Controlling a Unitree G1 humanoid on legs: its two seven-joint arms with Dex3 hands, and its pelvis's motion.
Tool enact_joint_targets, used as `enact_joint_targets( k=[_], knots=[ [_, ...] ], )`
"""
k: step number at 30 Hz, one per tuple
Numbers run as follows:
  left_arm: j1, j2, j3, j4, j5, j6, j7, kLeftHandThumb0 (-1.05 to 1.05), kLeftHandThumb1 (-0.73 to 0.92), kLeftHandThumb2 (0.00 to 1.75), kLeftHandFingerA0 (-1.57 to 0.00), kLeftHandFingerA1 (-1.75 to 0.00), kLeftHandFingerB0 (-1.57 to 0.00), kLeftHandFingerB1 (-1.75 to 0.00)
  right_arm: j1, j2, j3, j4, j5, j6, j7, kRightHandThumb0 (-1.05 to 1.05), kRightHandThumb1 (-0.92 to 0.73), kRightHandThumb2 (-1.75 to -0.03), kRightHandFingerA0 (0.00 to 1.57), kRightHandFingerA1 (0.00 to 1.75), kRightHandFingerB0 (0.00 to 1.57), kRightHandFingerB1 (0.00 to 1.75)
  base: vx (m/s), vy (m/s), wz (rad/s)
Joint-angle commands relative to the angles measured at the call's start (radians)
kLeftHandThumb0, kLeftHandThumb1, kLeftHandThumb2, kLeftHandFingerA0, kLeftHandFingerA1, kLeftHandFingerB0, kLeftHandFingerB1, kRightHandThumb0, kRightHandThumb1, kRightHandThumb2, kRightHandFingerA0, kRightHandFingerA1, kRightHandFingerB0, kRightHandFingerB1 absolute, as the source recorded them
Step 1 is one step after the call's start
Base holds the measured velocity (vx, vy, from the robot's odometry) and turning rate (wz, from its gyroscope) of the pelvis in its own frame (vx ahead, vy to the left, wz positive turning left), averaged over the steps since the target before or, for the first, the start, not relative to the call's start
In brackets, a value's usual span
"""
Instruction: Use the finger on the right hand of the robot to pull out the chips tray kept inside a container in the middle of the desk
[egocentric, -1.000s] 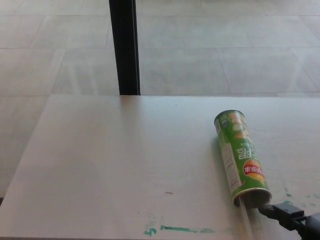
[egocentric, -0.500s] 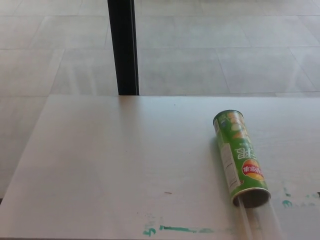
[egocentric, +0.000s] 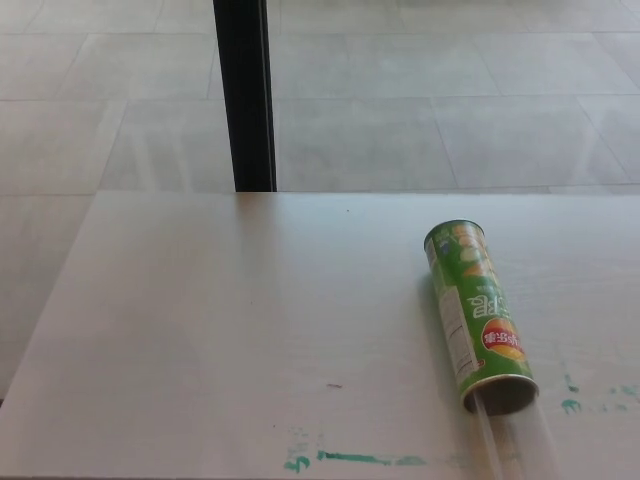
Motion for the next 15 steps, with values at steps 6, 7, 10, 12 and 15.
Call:
enact_joint_targets(
  k=[6,7,10,12,15],
  knots=[
    [-0.003,-0.001,0.011,0.007,-0.004,0.003,0.005,-0.60,0.68,0.60,-0.48,-0.61,-0.62,-0.65,-0.177,0.194,-0.082,0.525,0.141,-0.044,-0.373,-0.18,-0.64,-0.60,0.67,1.35,0.41,0.46,0.00,0.000,0.00],
    [-0.001,-0.003,0.010,0.006,-0.003,-0.001,0.003,-0.60,0.68,0.60,-0.48,-0.61,-0.62,-0.65,-0.198,0.176,-0.074,0.616,0.135,-0.070,-0.385,-0.18,-0.64,-0.60,0.67,1.35,0.41,0.46,0.00,0.000,0.00],
    [0.002,0.005,-0.006,-0.004,0.011,-0.018,-0.001,-0.61,0.70,0.61,-0.48,-0.60,-0.61,-0.59,-0.212,0.175,-0.076,0.659,0.153,-0.043,-0.364,-0.17,-0.64,-0.60,0.65,1.35,0.41,0.47,0.00,0.000,0.00],
    [-0.012,0.008,0.002,-0.006,0.003,-0.004,0.002,-0.59,0.69,0.60,-0.49,-0.60,-0.64,-0.63,-0.217,0.200,-0.089,0.665,0.169,-0.025,-0.382,-0.20,-0.61,-0.59,0.70,1.27,0.43,0.51,0.00,0.000,0.00],
    [-0.024,0.006,-0.010,-0.002,0.017,0.000,0.022,-0.58,0.70,0.61,-0.52,-0.61,-0.61,-0.55,-0.218,0.202,-0.093,0.697,0.179,-0.008,-0.371,-0.21,-0.62,-0.58,0.76,1.03,0.42,0.50,0.00,0.000,0.00]
  ],
)
